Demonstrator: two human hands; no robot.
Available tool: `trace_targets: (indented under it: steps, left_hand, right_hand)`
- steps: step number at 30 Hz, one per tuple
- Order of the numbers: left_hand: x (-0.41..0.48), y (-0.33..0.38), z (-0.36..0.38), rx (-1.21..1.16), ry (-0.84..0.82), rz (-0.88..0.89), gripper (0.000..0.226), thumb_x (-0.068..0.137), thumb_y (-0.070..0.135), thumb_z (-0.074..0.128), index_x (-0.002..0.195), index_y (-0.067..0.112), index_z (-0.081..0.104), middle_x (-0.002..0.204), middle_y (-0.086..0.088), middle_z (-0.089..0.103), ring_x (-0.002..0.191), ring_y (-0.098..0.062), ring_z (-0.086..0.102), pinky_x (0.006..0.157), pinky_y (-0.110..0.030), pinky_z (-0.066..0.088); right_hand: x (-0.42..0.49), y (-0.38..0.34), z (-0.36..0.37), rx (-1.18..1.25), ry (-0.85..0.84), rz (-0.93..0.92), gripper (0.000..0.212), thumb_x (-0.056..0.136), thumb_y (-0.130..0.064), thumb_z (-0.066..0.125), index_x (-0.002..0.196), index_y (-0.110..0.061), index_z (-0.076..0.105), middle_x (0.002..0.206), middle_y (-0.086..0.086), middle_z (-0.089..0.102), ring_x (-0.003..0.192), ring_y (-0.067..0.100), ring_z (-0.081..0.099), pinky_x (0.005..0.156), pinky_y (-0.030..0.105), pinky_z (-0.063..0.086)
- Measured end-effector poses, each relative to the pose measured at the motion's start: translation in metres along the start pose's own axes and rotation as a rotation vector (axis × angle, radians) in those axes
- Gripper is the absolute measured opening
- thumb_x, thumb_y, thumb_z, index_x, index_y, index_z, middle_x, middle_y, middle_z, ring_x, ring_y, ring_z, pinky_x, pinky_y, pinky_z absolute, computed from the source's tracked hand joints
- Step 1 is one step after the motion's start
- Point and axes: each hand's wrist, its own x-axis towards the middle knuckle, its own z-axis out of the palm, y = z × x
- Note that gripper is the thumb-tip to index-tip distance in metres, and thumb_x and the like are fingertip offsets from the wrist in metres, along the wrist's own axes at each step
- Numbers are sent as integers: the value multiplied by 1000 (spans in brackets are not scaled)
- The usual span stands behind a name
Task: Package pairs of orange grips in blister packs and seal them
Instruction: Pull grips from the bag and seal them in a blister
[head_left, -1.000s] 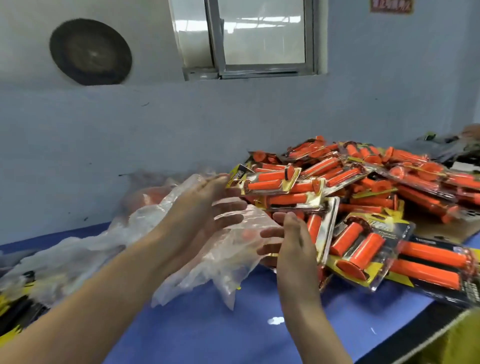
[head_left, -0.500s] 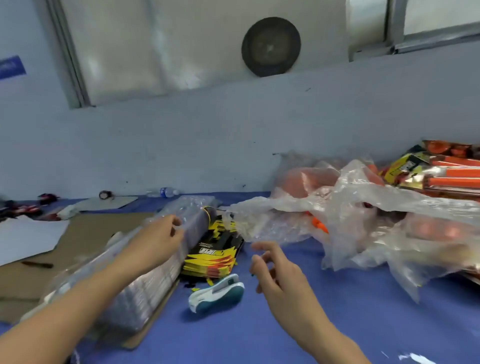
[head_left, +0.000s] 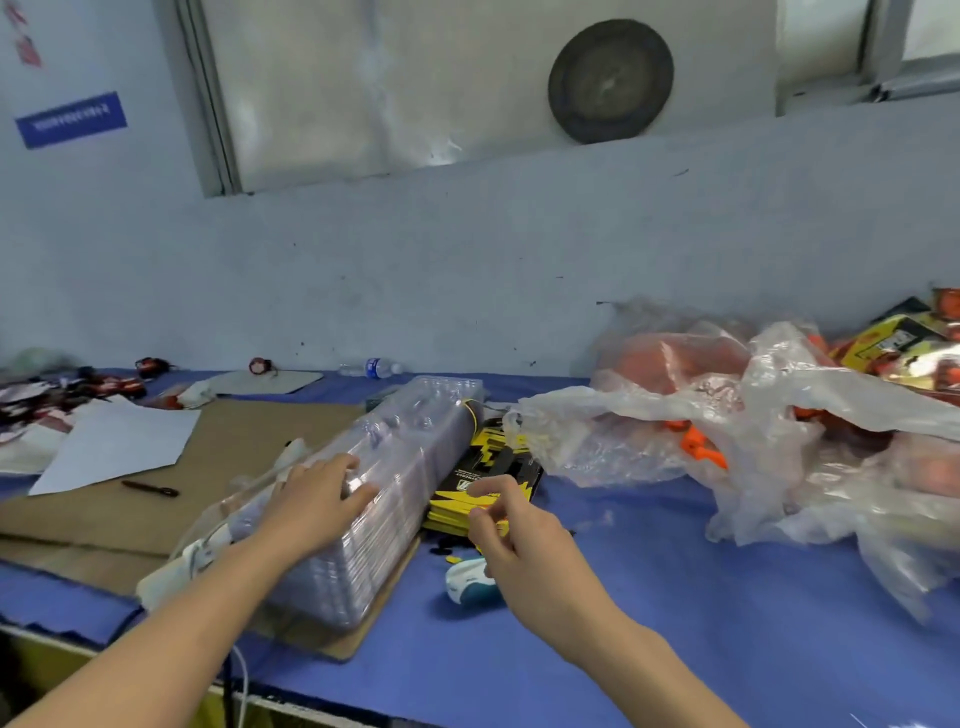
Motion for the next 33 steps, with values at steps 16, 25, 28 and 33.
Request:
trace_targets:
  steps: [16, 25, 28, 33]
  left_hand:
    - [-1, 19, -35, -356, 160, -67, 45, 95, 47, 54, 132, 20, 55, 126, -6, 63, 117, -26, 55, 100, -43, 46]
    - [-18, 22, -32, -361, 92, -92, 43, 95, 47, 54, 131, 23, 54, 123, -5, 61, 114, -25, 57, 98, -43, 48]
    - [-20, 19, -32, -333, 78, -89, 44, 94, 49, 54, 131, 25, 53, 124, -2, 62, 117, -23, 55, 99, -44, 48]
    - [-21, 13, -28, -349, 78, -80, 44, 93, 50, 56, 130, 26, 53, 124, -2, 61, 119, -24, 53, 99, -46, 47]
  right_hand:
    - [39, -36, 57, 627, -130, 329, 38, 98, -31, 50, 134, -20, 51, 110, -2, 67, 82, 10, 65, 70, 27, 54]
    - [43, -58, 95, 1095, -198, 559, 27, 96, -28, 61, 106, -4, 70, 94, 6, 69, 74, 18, 65, 65, 29, 55]
    - [43, -57, 100, 1102, -178, 601, 21, 95, -22, 63, 101, -4, 71, 83, 4, 68, 69, 16, 64, 62, 28, 55]
    - [46, -54, 104, 1089, -194, 621, 20, 94, -24, 65, 97, -5, 71, 81, 4, 66, 66, 15, 63, 60, 27, 54]
